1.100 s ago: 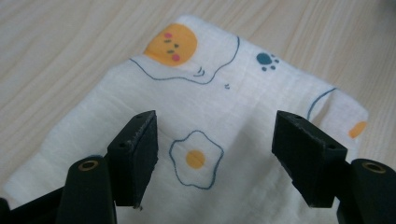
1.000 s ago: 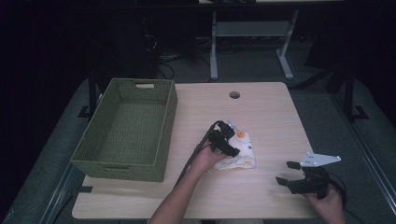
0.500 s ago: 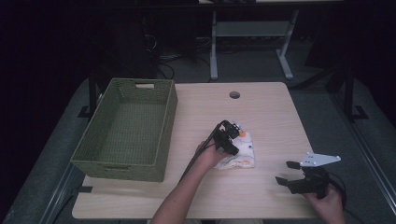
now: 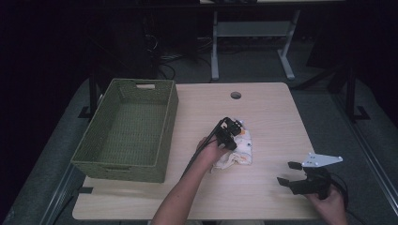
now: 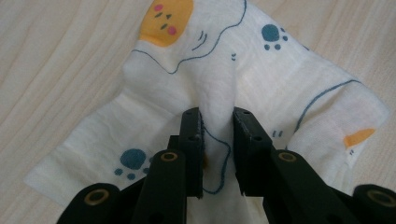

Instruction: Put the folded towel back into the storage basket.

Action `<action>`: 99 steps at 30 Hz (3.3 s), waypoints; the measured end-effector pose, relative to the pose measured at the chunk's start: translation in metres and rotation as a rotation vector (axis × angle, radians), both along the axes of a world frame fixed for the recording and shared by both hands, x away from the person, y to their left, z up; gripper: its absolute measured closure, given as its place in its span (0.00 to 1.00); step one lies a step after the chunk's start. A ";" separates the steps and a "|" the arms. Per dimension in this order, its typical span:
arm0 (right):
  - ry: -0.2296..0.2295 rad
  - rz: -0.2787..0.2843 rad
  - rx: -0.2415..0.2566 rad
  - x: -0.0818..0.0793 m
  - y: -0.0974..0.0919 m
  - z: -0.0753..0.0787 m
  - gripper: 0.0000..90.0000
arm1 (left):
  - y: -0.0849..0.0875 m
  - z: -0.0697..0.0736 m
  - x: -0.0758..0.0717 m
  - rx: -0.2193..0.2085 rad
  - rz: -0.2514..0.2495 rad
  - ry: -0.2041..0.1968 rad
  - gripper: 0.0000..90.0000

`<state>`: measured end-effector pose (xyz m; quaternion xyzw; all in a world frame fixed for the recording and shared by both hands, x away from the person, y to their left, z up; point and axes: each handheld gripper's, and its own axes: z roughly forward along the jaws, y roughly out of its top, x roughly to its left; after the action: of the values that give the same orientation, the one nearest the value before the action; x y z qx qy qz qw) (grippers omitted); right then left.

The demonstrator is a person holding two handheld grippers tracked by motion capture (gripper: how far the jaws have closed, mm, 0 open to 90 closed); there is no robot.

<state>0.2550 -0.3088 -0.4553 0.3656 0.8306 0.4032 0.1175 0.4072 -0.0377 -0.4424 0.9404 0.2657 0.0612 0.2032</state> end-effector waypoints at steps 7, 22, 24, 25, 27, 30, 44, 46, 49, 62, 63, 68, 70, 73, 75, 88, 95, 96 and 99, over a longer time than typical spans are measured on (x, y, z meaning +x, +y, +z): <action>0.001 -0.002 0.005 0.000 -0.001 0.000 0.23 | 0.003 0.000 0.002 -0.020 0.005 0.011 0.90; 0.000 -0.002 0.002 0.000 -0.001 0.000 0.23 | 0.019 0.004 -0.001 -0.127 0.029 0.036 0.90; 0.003 -0.006 0.005 0.000 -0.001 0.000 0.23 | 0.021 0.006 -0.002 -0.141 0.027 0.037 0.90; 0.002 -0.006 0.006 0.000 -0.001 0.000 0.23 | 0.023 0.007 -0.003 -0.146 0.024 0.038 0.90; 0.001 -0.006 0.006 0.000 -0.001 0.000 0.23 | 0.026 0.010 -0.004 -0.162 0.023 0.039 0.90; 0.007 -0.006 0.010 0.000 -0.001 -0.001 0.23 | 0.033 0.015 -0.005 -0.194 0.024 0.043 0.90; 0.005 -0.014 0.004 0.000 -0.002 -0.001 0.23 | 0.063 0.047 -0.021 -0.285 0.006 0.045 0.90; 0.004 -0.014 0.005 0.000 -0.002 -0.001 0.23 | 0.068 0.053 -0.024 -0.298 -0.004 0.045 0.90; 0.004 -0.017 0.005 0.000 -0.002 -0.001 0.23 | 0.079 0.065 -0.028 -0.383 0.004 0.069 0.90; 0.009 -0.024 -0.006 0.001 -0.002 -0.001 0.23 | 0.127 0.103 -0.031 -0.609 0.015 0.120 0.90; 0.009 -0.024 -0.006 0.001 -0.002 -0.001 0.23 | 0.131 0.105 -0.031 -0.624 0.019 0.128 0.90; 0.010 -0.026 -0.006 0.002 -0.002 -0.002 0.23 | 0.152 0.112 -0.028 -0.670 0.043 0.136 0.90; 0.011 -0.023 -0.005 0.002 -0.002 -0.002 0.23 | 0.164 0.117 -0.027 -0.680 0.054 0.125 0.90; 0.013 -0.026 -0.012 0.003 -0.002 -0.003 0.23 | 0.175 0.122 -0.026 -0.699 0.069 0.122 0.90; 0.012 -0.024 -0.008 0.004 -0.002 -0.003 0.23 | 0.181 0.124 -0.026 -0.709 0.078 0.118 0.90; 0.014 -0.027 -0.009 0.005 -0.002 -0.004 0.23 | 0.209 0.135 -0.022 -0.727 0.112 0.098 0.89; 0.020 -0.031 -0.004 0.006 -0.003 -0.004 0.23 | 0.217 0.137 -0.020 -0.737 0.128 0.091 0.89; 0.019 -0.031 -0.003 0.006 -0.004 -0.004 0.23 | 0.219 0.138 -0.019 -0.737 0.129 0.088 0.89; 0.020 -0.033 -0.005 0.006 -0.004 -0.004 0.23 | 0.225 0.140 -0.018 -0.743 0.131 0.085 0.89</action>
<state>0.2609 -0.3126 -0.4590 0.3829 0.8266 0.3954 0.1171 0.3893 0.1872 -0.3024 0.7852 0.3375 -0.0655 0.5150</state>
